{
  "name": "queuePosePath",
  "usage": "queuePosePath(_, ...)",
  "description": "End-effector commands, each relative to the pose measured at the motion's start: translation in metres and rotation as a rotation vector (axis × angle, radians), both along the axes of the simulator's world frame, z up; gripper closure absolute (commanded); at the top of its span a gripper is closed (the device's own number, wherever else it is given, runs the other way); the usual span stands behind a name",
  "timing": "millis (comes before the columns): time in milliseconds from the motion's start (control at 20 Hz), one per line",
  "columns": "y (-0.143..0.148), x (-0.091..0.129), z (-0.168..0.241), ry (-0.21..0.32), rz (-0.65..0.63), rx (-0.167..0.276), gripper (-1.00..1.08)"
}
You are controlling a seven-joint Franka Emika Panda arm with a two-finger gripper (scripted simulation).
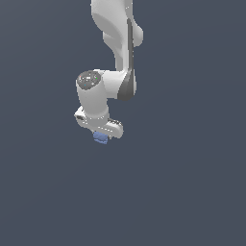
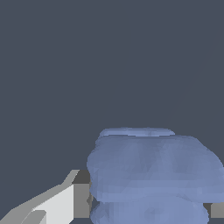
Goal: Pick up the object and move it to a goal position.
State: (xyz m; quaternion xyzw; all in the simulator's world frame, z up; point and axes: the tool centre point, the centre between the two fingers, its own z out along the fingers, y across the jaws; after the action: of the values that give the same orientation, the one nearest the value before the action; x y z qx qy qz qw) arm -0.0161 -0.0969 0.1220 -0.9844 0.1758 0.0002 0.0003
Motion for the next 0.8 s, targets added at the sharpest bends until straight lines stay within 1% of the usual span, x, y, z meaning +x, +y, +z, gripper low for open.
queuePosePath(0,-0.002,-0.014,0.012,0.0,0.0,0.0,1.08)
queuePosePath(200,-0.005,-0.033,0.027,0.0,0.0,0.0,1.08)
queuePosePath(400,-0.007,-0.046,0.039,0.0,0.0,0.0,1.08)
queuePosePath(750,-0.009,-0.056,0.049,0.0,0.0,0.0,1.08)
